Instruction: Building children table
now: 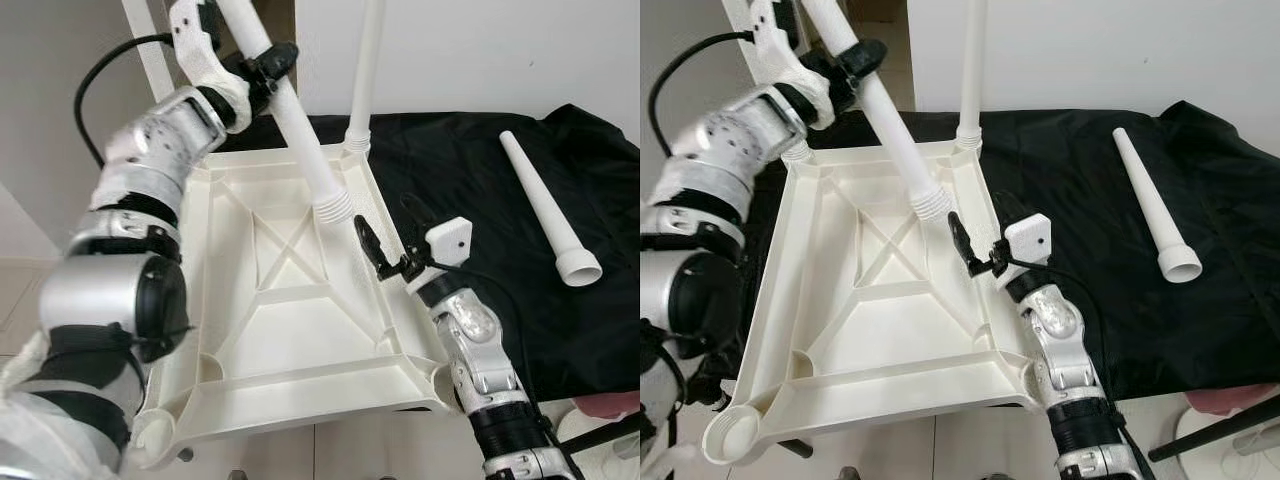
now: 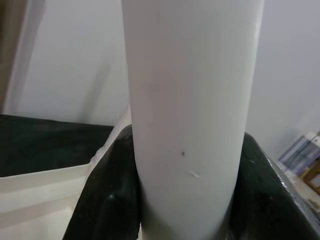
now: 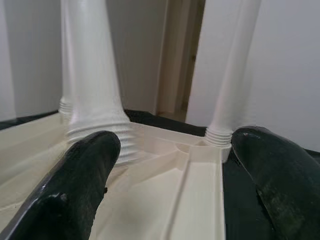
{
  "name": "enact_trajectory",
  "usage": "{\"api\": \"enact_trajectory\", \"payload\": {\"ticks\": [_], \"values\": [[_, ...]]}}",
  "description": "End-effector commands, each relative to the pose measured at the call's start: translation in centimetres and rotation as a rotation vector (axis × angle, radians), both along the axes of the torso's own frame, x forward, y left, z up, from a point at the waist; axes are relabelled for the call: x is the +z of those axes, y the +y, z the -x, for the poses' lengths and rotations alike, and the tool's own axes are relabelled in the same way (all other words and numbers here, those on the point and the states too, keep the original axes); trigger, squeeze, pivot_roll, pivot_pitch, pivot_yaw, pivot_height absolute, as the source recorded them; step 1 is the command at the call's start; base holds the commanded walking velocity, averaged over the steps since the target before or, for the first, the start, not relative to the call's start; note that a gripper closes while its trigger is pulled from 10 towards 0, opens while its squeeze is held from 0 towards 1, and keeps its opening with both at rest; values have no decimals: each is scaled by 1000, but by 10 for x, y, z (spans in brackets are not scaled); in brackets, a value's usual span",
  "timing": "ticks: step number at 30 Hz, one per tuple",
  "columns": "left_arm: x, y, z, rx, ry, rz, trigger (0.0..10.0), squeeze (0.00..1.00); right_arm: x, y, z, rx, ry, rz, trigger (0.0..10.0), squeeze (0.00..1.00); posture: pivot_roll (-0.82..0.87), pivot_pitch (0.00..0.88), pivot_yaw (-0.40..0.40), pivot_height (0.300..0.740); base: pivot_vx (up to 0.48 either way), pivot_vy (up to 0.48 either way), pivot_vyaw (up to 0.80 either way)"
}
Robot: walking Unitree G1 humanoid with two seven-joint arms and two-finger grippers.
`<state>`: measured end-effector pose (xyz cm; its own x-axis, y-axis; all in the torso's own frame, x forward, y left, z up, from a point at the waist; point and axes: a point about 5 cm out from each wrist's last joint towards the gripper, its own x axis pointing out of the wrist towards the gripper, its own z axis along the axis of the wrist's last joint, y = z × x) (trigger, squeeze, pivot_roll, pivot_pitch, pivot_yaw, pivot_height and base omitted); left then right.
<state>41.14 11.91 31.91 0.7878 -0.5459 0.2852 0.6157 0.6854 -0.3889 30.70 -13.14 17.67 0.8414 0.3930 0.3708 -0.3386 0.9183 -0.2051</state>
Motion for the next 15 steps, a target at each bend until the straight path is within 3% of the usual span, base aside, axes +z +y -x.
{"api": "enact_trajectory", "payload": {"ticks": [1,15], "values": [[5,0,2,22,-53,-15,10000,0,4,-1,-2,-21,5,7,10000,0,-45,0,26,740,0,0,0],[-7,-30,19,77,-173,-85,10000,0,11,29,-7,74,88,-2,10000,0,-13,0,-22,740,0,0,0]]}}
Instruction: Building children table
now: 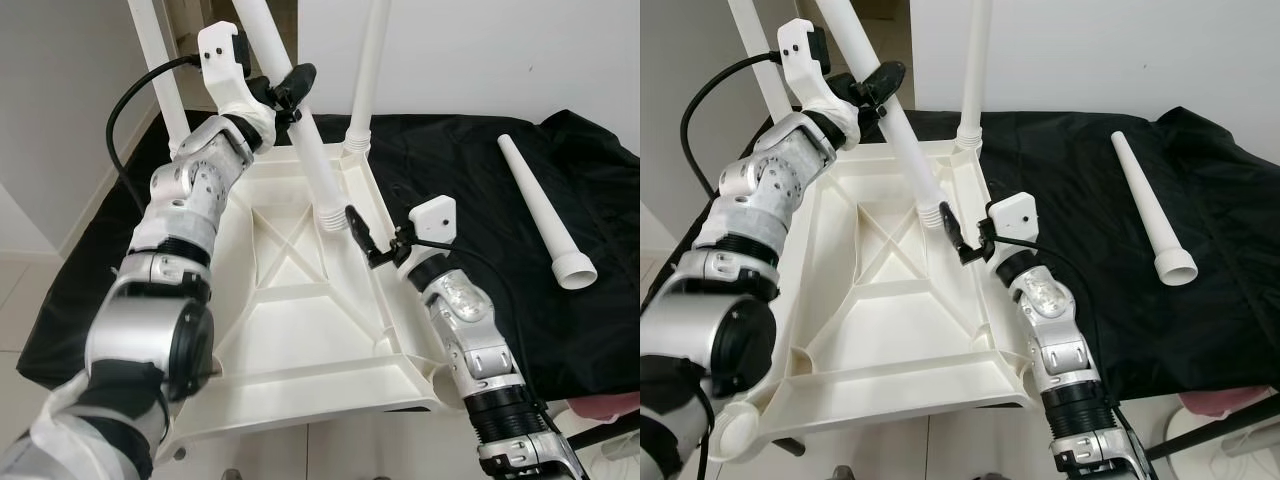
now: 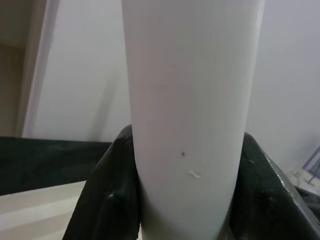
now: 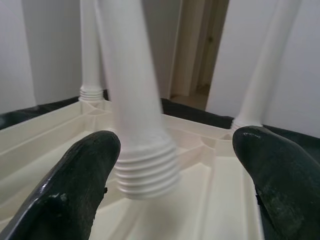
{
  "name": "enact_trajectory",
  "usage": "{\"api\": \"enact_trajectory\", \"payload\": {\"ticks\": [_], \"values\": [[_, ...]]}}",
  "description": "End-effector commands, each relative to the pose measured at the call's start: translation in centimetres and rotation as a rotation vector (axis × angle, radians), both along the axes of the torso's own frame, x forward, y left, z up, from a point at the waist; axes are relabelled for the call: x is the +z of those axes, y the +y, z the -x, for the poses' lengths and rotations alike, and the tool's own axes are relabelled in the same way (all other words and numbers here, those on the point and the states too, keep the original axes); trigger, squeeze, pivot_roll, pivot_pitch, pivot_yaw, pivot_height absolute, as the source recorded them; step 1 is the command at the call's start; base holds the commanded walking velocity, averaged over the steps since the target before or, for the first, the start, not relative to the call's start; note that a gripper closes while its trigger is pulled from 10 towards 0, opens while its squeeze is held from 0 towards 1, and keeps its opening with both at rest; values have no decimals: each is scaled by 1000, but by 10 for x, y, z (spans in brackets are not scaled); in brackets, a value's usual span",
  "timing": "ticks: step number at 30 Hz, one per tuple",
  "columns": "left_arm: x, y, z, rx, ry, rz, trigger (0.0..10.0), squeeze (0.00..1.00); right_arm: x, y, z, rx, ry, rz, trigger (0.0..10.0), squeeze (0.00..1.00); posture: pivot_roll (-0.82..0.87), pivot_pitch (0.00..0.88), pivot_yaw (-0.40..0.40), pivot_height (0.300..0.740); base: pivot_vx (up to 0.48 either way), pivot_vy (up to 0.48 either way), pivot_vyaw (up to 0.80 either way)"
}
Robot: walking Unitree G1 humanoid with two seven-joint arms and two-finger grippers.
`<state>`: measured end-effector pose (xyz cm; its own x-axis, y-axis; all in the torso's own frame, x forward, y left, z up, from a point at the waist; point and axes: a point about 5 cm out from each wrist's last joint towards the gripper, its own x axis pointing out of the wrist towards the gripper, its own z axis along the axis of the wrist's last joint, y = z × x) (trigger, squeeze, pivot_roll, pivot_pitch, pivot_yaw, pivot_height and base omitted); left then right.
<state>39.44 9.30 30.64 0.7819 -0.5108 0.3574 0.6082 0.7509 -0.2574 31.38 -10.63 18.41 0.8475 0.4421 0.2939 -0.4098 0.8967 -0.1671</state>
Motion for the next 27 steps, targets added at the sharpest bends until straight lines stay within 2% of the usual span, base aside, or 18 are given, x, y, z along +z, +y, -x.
{"api": "enact_trajectory", "payload": {"ticks": [1,9,11,13,17,27], "values": [[5,-8,5,6,-53,-29,10000,0,4,7,-1,7,0,6,10000,0,-14,0,-28,740,0,0,0],[6,-24,17,10,-113,-61,10000,0,3,12,-6,-14,42,-15,10000,0,-12,0,-41,740,0,0,0],[2,-37,24,20,-139,-98,10000,0,2,12,-14,-55,79,-8,10000,0,-7,0,-46,740,0,0,0],[2,-37,24,20,-139,-98,10000,0,2,12,-14,-55,79,-8,10000,0,-7,0,-46,740,0,0,0],[-4,-55,36,12,-161,-135,10000,0,3,13,-28,-124,104,40,10000,0,4,0,-52,740,0,0,0],[-5,-72,47,-7,-196,-175,10000,0,11,20,-39,-135,118,68,10000,0,14,0,-60,740,0,0,0]]}}
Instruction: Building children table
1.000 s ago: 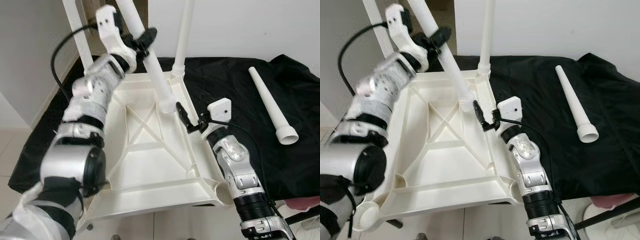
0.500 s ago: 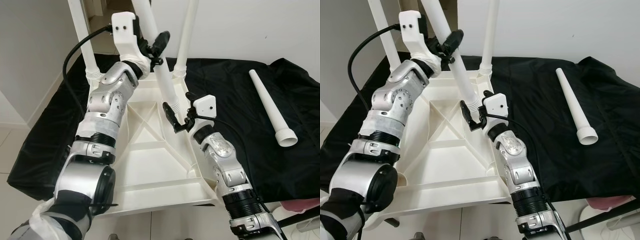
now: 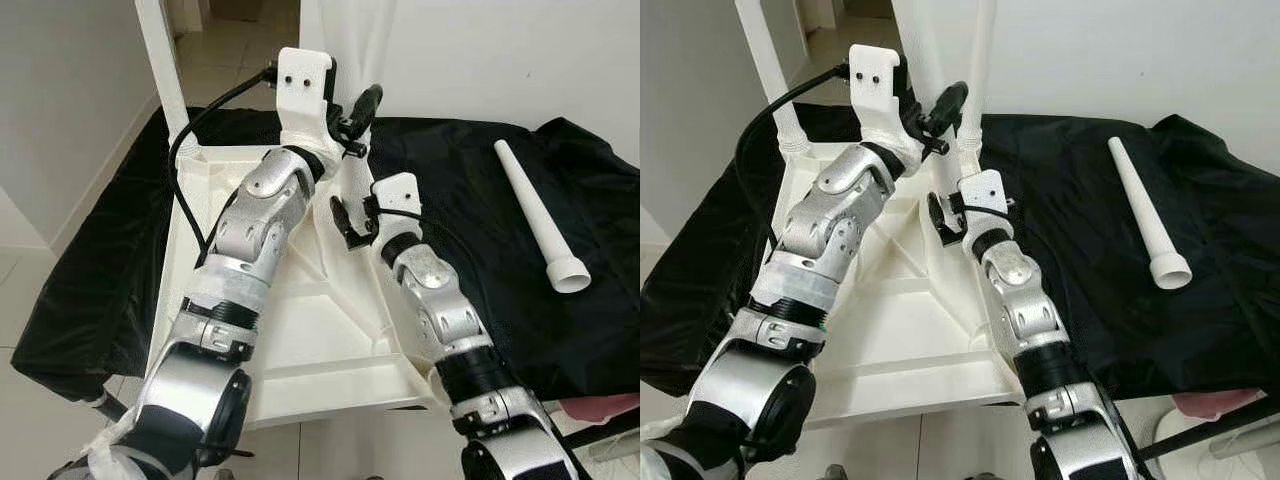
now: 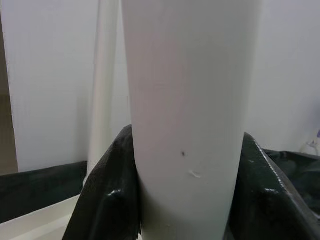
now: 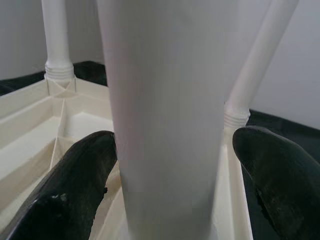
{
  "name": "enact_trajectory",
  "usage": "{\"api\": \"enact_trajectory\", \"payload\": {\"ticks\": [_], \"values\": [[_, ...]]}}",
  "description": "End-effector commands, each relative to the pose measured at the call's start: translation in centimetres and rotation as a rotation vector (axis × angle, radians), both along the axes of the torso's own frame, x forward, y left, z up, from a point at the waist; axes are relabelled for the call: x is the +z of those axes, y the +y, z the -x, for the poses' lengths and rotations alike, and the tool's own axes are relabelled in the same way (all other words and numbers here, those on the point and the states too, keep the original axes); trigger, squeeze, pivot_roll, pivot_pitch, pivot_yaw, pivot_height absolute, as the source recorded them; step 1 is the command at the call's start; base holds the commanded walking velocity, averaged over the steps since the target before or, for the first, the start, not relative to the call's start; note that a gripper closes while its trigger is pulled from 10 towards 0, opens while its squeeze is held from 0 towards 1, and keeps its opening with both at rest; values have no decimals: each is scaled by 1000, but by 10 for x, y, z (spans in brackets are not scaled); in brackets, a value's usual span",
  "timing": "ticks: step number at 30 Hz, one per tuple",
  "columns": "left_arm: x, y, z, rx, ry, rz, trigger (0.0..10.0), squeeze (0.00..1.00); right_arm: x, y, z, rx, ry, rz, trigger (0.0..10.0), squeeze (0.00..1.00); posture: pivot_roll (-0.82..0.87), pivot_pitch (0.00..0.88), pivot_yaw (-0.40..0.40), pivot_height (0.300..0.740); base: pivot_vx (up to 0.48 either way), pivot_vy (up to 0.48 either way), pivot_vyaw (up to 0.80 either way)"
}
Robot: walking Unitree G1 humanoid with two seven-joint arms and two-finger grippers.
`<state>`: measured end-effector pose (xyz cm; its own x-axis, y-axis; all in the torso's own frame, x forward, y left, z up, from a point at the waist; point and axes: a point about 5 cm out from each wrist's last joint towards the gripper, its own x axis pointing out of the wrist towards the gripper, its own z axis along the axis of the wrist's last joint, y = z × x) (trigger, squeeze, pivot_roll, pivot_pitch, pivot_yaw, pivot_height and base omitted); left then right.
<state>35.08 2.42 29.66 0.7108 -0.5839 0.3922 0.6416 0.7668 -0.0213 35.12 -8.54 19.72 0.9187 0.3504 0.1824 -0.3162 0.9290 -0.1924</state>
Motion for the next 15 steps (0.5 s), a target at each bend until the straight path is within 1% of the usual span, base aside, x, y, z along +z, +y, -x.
{"api": "enact_trajectory", "payload": {"ticks": [1,6,9,13,14,15], "values": [[5,-4,5,0,-28,-5,10000,0,-2,-1,-3,-22,21,1,10000,0,14,0,-60,740,0,0,0],[7,-9,9,-1,-32,4,10000,0,1,5,-5,-23,18,-4,10000,0,23,0,-62,740,0,0,0],[7,-9,10,0,-34,3,10000,0,1,5,-5,-22,17,-5,10000,0,23,0,-62,740,0,0,0],[7,-15,15,-14,-35,5,10000,0,-2,6,-6,-24,25,-3,10000,0,24,0,-61,740,0,0,0],[7,-16,17,-21,-34,6,10000,0,-2,6,-6,-28,26,-7,7961,0,21,0,-57,740,0,0,0],[7,-17,17,-24,-33,6,10000,0,-2,5,-6,-32,25,-11,7961,0,21,0,-57,740,0,0,0]]}}
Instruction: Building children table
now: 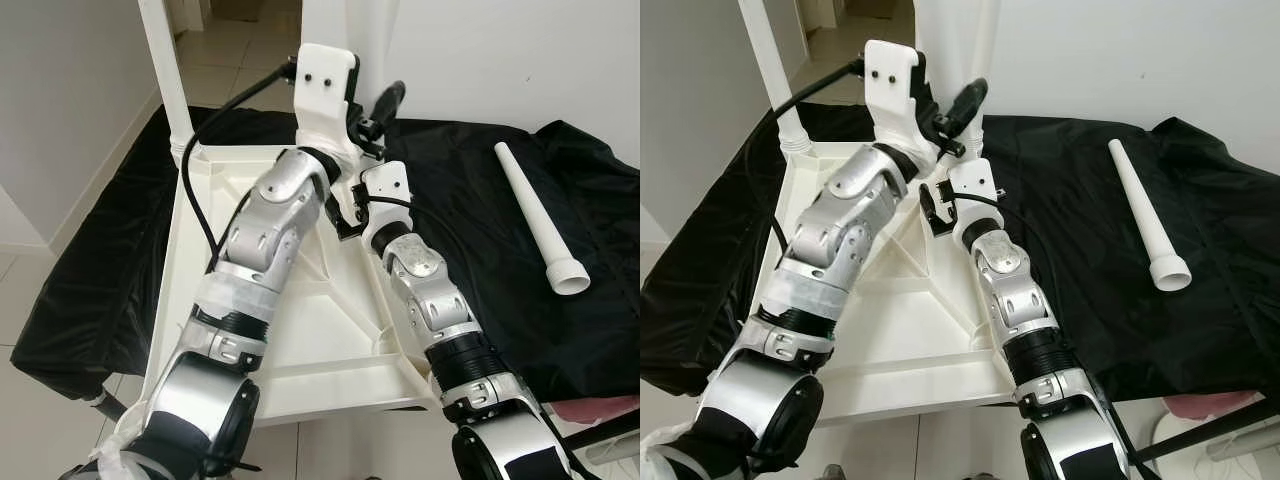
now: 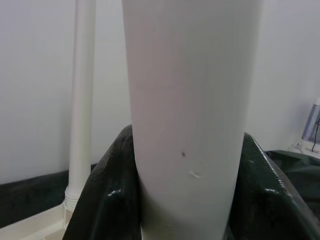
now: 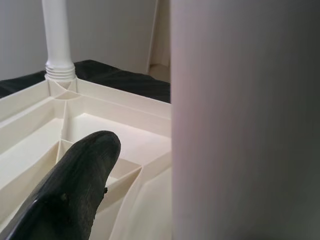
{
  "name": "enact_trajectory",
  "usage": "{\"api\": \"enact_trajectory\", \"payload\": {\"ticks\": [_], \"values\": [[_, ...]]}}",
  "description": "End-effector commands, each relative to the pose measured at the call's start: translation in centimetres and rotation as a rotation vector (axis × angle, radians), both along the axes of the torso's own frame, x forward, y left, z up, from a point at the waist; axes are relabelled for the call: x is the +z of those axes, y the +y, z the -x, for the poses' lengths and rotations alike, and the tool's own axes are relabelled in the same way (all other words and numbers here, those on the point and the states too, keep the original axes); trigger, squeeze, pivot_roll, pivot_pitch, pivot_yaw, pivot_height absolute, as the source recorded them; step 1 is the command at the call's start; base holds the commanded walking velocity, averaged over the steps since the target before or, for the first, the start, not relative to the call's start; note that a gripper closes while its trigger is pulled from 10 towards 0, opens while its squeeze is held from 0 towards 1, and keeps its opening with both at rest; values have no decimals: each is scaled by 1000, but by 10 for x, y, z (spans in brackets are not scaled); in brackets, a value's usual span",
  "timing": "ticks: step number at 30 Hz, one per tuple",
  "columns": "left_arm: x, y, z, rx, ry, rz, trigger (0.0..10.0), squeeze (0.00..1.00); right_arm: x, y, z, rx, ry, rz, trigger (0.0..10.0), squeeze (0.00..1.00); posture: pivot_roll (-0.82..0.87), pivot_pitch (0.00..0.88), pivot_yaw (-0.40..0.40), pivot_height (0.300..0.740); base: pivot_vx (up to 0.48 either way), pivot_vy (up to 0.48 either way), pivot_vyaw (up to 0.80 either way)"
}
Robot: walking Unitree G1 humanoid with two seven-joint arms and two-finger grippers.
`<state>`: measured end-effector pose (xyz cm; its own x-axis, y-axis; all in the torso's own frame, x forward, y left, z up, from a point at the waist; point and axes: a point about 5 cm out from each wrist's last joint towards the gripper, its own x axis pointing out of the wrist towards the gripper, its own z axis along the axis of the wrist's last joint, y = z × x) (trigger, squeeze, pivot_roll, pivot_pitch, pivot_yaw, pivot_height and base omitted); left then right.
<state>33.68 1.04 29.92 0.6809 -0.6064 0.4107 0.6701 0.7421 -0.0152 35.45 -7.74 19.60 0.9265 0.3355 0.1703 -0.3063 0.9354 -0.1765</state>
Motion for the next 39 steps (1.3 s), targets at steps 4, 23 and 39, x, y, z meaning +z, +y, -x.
{"api": "enact_trajectory", "payload": {"ticks": [4,23,39], "values": [[4,-5,5,4,-15,-8,10000,0,1,-3,-2,-26,3,-13,1333,0,17,0,-53,740,0,0,0],[4,-12,14,-87,10,10,10000,1000,-1,-19,-3,-137,43,-125,10000,0,15,0,-23,740,0,0,0],[9,-6,19,-72,-33,22,10000,0,-4,-49,-2,-279,79,-322,10000,0,12,0,-19,740,0,0,0]]}}
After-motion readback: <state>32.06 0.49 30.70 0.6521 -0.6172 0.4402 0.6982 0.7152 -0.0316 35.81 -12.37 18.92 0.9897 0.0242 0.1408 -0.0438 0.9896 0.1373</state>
